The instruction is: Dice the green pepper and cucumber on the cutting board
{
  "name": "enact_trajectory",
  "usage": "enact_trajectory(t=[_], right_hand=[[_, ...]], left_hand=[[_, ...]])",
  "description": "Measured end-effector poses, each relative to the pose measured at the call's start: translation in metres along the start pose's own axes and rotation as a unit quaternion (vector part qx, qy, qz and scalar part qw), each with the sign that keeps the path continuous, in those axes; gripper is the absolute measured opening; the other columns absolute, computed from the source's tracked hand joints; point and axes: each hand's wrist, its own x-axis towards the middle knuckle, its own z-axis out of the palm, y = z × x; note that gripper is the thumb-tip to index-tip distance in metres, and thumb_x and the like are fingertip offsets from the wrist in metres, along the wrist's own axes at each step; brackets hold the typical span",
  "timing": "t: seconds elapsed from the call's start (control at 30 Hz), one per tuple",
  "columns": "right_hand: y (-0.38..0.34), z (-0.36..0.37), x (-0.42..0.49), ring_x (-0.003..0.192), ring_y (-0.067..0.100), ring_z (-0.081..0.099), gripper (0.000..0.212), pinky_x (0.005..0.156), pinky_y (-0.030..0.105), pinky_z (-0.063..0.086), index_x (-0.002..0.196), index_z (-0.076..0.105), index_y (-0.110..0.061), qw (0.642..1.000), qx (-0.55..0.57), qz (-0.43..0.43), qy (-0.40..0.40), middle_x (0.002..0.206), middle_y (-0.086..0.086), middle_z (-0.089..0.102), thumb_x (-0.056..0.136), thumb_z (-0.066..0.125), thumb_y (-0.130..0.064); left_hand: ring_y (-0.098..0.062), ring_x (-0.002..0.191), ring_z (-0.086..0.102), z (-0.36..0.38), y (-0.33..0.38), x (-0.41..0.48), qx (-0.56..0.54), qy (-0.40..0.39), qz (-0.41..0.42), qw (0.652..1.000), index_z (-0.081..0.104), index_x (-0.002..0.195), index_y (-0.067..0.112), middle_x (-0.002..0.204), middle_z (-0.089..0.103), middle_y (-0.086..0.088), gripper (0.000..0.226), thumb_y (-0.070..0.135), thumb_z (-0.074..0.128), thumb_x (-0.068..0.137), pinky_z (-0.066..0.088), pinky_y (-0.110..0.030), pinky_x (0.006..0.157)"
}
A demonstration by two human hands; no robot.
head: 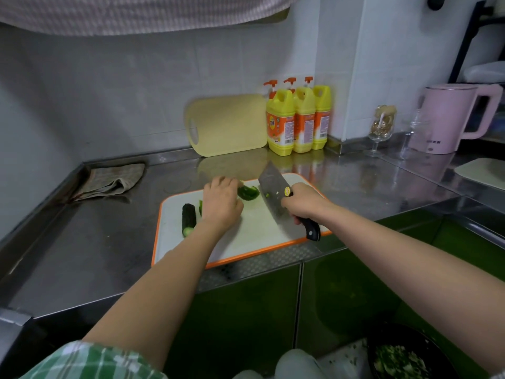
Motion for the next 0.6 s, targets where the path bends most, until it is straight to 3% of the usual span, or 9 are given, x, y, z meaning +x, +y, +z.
enact_trajectory(t=[0.23,0.33,0.43,0.6], right_hand=[[0.002,-0.001,-0.002,0.056,0.029,0.059,0.013,0.049,0.027,0.046,0.081,0.054,-0.002,0.998,-0.04,0.01,-0.045,0.069,0.018,0.061,0.087,0.044,-0.006],[0.001,-0.004,0.002,0.054,0.029,0.059,0.014,0.047,0.025,0.045,0.083,0.055,-0.001,0.997,-0.058,0.015,-0.056,0.069,0.019,0.062,0.086,0.043,-0.006],[0.001,-0.005,0.003,0.053,0.027,0.06,0.013,0.046,0.024,0.045,0.083,0.054,-0.002,0.996,-0.063,0.022,-0.061,0.071,0.019,0.063,0.087,0.043,-0.006],[0.004,-0.004,0.002,0.054,0.028,0.06,0.014,0.045,0.025,0.044,0.085,0.056,-0.001,0.997,-0.059,0.014,-0.045,0.069,0.018,0.063,0.087,0.044,-0.007]], left_hand=[[-0.033,0.139,0.028,0.024,0.01,0.033,0.075,-0.126,0.01,0.989,0.029,0.149,0.015,0.16,0.018,-0.011,0.056,0.013,0.047,0.096,0.031,-0.043,0.109],[-0.036,0.128,0.04,0.033,0.012,0.043,0.032,-0.15,-0.022,0.988,0.044,0.137,0.013,0.151,0.032,-0.016,0.045,0.008,0.05,0.093,0.039,-0.043,0.102],[-0.035,0.11,0.049,0.037,0.012,0.046,-0.029,-0.103,-0.035,0.994,0.056,0.117,0.01,0.124,0.049,-0.017,0.025,0.006,0.053,0.092,0.043,-0.042,0.091],[-0.031,0.108,0.047,0.024,0.007,0.041,-0.011,-0.106,0.036,0.994,0.058,0.117,0.016,0.116,0.052,-0.013,0.021,0.021,0.052,0.097,0.041,-0.037,0.085]])
